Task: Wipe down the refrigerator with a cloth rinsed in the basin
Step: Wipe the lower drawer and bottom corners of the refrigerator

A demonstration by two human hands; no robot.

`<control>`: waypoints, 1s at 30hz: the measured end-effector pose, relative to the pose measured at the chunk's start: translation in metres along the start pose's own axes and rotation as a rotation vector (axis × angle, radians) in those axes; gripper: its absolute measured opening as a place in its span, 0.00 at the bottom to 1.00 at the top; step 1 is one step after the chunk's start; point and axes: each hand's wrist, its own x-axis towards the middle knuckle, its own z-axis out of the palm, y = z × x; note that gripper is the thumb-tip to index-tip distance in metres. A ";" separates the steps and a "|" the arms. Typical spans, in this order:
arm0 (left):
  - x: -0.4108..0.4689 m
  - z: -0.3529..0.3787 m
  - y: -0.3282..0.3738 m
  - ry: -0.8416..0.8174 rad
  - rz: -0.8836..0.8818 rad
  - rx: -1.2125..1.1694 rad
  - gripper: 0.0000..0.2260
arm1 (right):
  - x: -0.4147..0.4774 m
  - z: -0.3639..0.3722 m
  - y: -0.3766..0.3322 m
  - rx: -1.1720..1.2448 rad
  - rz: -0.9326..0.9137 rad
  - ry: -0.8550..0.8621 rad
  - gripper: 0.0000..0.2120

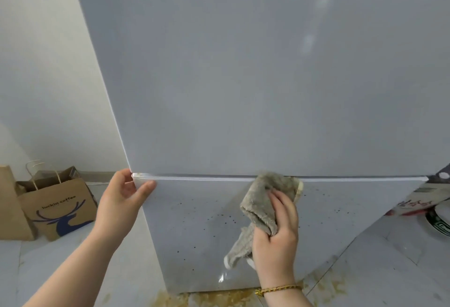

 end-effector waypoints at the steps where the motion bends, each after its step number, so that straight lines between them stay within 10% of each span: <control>1: 0.003 0.001 -0.005 0.035 0.046 0.015 0.08 | 0.000 0.007 0.006 0.030 -0.042 0.014 0.17; 14: 0.018 0.013 -0.039 0.146 0.346 -0.169 0.07 | -0.020 0.055 0.040 0.288 -0.450 0.422 0.19; 25: 0.020 0.013 -0.043 0.121 0.337 -0.237 0.07 | 0.003 0.093 0.017 -0.601 -0.903 0.188 0.29; 30: 0.017 0.011 -0.040 0.095 0.337 -0.258 0.07 | 0.044 0.030 0.062 -0.654 -0.699 0.380 0.30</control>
